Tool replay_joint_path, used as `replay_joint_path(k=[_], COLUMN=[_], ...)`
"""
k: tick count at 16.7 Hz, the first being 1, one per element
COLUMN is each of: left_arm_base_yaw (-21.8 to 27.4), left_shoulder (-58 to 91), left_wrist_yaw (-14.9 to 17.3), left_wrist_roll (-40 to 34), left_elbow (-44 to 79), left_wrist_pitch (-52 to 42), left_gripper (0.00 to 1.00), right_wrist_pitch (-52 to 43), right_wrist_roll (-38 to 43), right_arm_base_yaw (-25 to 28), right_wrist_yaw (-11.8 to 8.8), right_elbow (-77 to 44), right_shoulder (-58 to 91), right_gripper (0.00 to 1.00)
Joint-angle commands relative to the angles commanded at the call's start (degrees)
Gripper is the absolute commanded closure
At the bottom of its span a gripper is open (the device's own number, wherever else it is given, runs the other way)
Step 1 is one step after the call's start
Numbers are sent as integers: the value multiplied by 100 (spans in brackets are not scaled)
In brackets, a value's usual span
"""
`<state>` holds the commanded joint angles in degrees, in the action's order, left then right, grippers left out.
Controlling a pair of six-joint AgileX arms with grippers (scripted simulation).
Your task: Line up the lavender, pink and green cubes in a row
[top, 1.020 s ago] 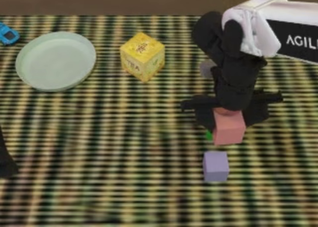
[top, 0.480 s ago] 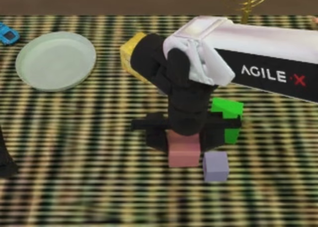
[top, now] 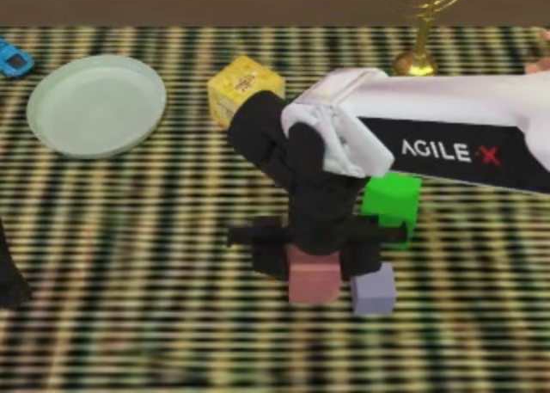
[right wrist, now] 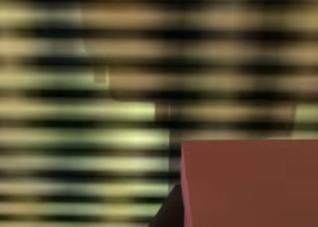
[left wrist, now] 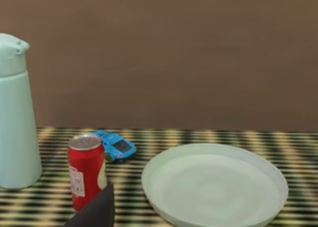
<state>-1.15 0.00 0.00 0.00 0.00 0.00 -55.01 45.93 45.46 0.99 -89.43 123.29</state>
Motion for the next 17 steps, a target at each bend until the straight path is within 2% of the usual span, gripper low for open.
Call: replay_joint_path(k=[3,7,17], left_arm_base_yaw=[0,0,0], left_shoulder=[0,0,0], left_wrist_yaw=[0,0,0], left_wrist_roll=[0,0,0], left_elbow=[0,0,0], left_wrist_pitch=[0,0,0], left_gripper=[0,0,0], right_wrist_pitch=[486,539,539], right_wrist_roll=[4,5,5], right_arm_base_yaw=[29,34,34], right_wrist_yaw=[11,13,13], right_elbow=[305,345,345], right_shoulder=[185,211,211], right_gripper=[100,100,25])
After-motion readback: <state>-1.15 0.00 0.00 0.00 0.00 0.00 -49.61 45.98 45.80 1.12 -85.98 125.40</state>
